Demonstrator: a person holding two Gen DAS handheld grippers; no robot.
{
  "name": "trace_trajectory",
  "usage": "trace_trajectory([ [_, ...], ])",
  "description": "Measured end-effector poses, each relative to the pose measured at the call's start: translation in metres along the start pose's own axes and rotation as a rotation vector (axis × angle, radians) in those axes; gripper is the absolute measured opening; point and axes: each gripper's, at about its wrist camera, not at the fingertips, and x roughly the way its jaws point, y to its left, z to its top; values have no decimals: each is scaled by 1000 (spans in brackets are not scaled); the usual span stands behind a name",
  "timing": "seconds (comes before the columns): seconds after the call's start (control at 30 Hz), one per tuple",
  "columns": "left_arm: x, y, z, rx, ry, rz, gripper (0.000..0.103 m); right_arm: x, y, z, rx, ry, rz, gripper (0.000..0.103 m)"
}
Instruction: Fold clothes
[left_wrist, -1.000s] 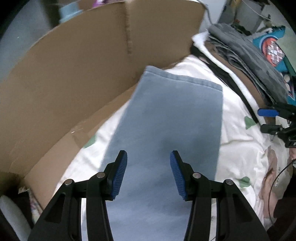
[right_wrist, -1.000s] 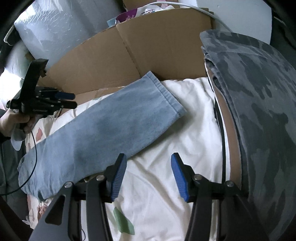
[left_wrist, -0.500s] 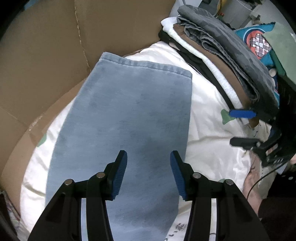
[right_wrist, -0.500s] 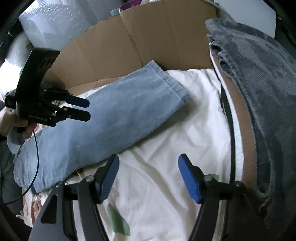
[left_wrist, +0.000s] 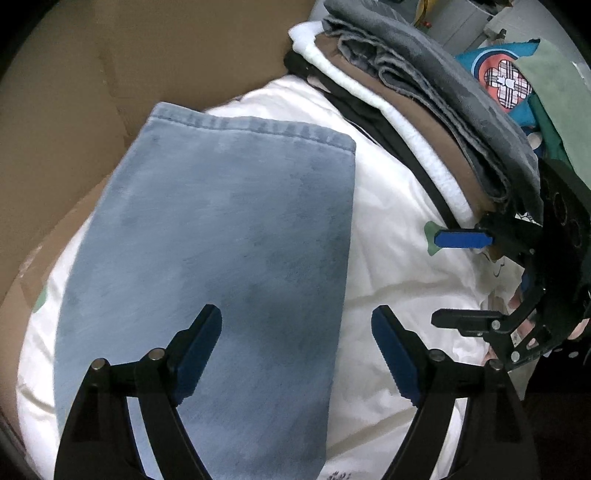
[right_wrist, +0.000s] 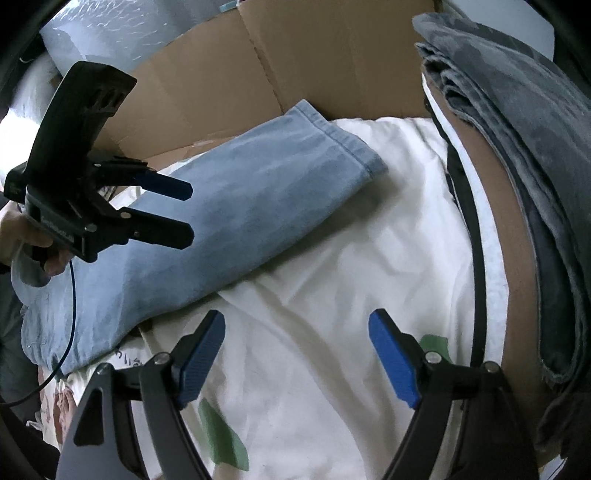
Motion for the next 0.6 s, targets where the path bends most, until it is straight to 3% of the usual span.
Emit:
trace_trajectory([
  [0.37, 49, -23, 15, 50, 15, 65, 84, 8, -10, -3, 33, 20, 6, 80],
  [0.6, 65, -27, 16, 64, -11, 150, 84, 15, -15, -2, 72, 33, 20, 80],
])
